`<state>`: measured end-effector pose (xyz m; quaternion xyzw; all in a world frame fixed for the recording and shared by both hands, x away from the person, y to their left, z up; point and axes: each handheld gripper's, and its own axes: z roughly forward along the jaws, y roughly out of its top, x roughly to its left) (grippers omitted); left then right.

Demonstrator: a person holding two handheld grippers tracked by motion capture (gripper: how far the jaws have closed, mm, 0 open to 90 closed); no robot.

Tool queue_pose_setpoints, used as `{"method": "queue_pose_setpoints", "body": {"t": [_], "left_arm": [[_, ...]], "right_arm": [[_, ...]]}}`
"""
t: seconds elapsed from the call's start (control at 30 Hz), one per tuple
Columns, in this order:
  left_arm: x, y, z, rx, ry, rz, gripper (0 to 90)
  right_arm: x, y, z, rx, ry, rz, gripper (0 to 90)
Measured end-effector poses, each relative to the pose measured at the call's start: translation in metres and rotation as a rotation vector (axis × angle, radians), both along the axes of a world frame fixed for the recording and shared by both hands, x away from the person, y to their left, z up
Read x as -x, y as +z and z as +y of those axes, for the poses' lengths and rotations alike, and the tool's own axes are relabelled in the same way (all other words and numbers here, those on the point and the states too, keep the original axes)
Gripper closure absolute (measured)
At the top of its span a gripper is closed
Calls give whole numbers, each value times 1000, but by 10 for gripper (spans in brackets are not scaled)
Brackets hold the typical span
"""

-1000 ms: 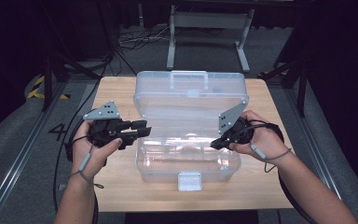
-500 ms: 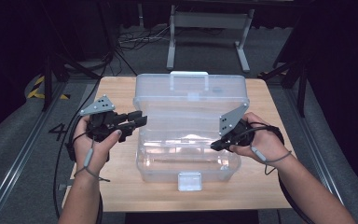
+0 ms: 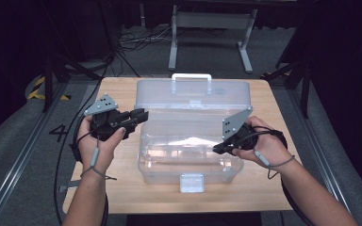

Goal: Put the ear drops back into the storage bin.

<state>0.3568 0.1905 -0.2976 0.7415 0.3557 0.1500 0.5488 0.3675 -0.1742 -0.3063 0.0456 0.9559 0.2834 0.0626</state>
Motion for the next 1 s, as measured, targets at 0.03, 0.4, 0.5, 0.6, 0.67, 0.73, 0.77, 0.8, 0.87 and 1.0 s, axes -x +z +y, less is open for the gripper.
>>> {"method": "queue_pose_setpoints", "body": {"t": [0.03, 0.4, 0.5, 0.6, 0.67, 0.73, 0.77, 0.8, 0.87, 1.0], "left_arm": [[0, 0, 0, 0, -1, 1, 743], [2, 0, -1, -21, 0, 7, 719], [3, 0, -1, -24, 2, 10, 721], [3, 0, -1, -31, 7, 7, 721], [4, 0, -1, -30, 9, 9, 721], [4, 0, -1, -32, 10, 8, 721], [5, 0, -1, -34, 9, 8, 721], [5, 0, -1, -34, 9, 8, 722], [5, 0, 0, -42, 13, 7, 728], [7, 0, 1, -50, 24, 13, 734]], "right_arm": [[0, 0, 0, -3, -2, 0, 883], [3, 12, -15, -124, -52, -6, 811], [5, 15, -25, -204, -90, -7, 811], [4, 16, -33, -274, -138, -19, 821], [3, 17, -39, -309, -160, -23, 851], [3, 18, -43, -334, -175, -30, 880], [3, 18, -45, -344, -181, -34, 897], [4, 19, -48, -357, -192, -39, 900], [5, 20, -53, -388, -210, -54, 900], [7, 21, -64, -446, -261, -62, 900]]}}
